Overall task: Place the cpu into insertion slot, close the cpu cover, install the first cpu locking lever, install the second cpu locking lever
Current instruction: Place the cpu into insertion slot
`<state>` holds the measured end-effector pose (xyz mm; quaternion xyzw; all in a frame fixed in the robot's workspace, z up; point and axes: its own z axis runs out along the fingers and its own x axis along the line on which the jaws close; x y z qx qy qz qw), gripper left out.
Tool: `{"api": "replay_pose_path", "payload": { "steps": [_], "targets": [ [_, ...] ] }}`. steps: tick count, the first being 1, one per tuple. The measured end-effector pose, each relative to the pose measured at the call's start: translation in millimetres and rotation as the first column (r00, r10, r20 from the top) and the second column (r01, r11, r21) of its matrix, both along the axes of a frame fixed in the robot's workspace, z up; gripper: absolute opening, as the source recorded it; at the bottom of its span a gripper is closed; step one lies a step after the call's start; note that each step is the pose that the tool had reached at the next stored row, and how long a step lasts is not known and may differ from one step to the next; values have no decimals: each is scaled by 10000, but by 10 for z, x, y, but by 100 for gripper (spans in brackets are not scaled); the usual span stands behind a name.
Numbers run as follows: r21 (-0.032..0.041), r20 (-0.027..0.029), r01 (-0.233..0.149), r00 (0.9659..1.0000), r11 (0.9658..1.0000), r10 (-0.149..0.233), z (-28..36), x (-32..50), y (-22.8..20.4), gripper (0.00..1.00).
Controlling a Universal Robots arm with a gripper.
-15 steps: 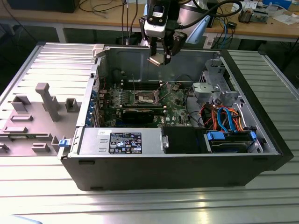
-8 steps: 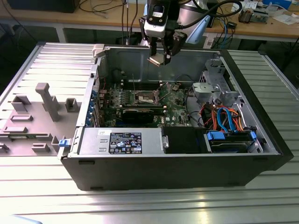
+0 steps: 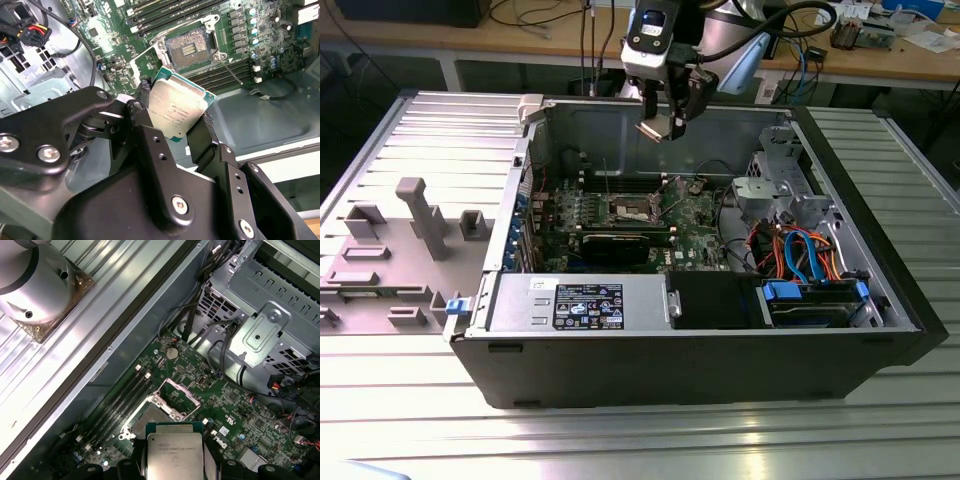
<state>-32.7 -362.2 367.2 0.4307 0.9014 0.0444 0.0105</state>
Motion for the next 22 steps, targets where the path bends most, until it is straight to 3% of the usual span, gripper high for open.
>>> {"api": "replay_pose_path", "payload": {
  "steps": [16,22],
  "targets": [
    [0,0,95,10000,10000,-95,0,-6,0,55],
    [0,0,397,9992,9992,-397,-3,-16,0,55]
  ]
}}
